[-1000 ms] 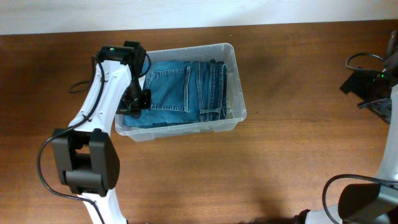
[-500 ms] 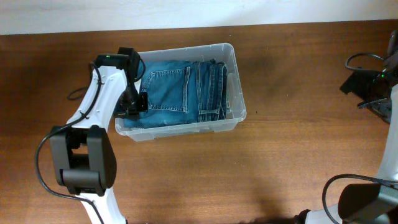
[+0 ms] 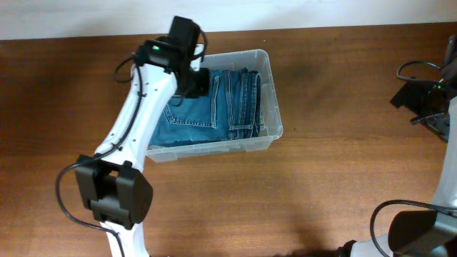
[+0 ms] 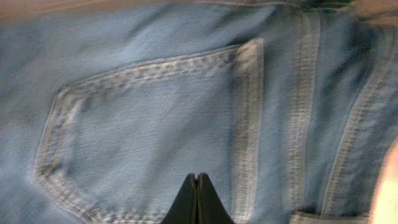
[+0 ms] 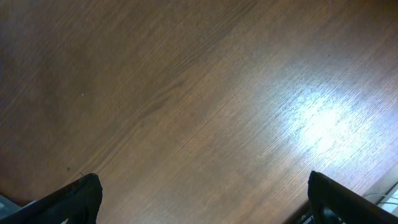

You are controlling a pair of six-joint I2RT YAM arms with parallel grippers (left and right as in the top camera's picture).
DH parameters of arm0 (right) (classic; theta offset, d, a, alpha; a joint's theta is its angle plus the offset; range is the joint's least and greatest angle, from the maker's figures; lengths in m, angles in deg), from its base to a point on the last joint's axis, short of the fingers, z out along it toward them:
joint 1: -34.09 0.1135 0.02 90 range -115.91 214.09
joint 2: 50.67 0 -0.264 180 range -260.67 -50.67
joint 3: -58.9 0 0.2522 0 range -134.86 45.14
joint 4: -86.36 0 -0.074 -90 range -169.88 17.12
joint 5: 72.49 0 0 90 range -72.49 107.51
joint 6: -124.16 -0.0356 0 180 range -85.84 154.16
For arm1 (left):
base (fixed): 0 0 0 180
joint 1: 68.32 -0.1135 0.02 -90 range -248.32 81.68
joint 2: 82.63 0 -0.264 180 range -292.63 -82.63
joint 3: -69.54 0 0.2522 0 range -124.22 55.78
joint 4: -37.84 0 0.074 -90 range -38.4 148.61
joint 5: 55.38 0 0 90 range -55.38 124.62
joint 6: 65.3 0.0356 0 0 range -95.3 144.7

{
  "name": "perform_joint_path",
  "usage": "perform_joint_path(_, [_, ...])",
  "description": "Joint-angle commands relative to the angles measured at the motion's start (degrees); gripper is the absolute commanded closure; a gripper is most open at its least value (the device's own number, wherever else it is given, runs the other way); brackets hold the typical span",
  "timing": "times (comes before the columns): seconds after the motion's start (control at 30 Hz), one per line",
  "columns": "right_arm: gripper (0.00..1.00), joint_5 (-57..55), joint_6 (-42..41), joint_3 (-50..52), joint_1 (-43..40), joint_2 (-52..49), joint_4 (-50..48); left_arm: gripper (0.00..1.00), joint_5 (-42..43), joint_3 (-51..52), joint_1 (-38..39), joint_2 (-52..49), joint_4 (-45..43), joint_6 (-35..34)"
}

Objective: Pack container

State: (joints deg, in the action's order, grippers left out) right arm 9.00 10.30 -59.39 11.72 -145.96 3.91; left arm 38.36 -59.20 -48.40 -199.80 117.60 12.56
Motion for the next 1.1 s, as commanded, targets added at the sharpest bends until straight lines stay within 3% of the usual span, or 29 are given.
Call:
perform_joint_path(0.0, [0.02,-0.1,-0.5,0.2,-0.2,0.8,0.0,0.99,1.4,-0.2,3.7,-3.9,-4.9,-1.1])
perform_joint_path(0.4, [0.02,-0.1,-0.5,0.2,-0.2,0.8,0.0,0.99,1.4,-0.3,10.7,-16.6,-8.5,-2.0])
perform_joint_path(0.7, [0.02,-0.1,-0.5,0.2,-0.2,0.7,0.0,0.99,-1.7,-17.9,10.6,-16.4,-9.0,-2.0])
perform_joint_path(1.07, [0.02,-0.1,-0.5,0.2,-0.2,0.7,0.0,0.99,-4.2,-18.1,10.6,-23.8,-9.4,-2.0])
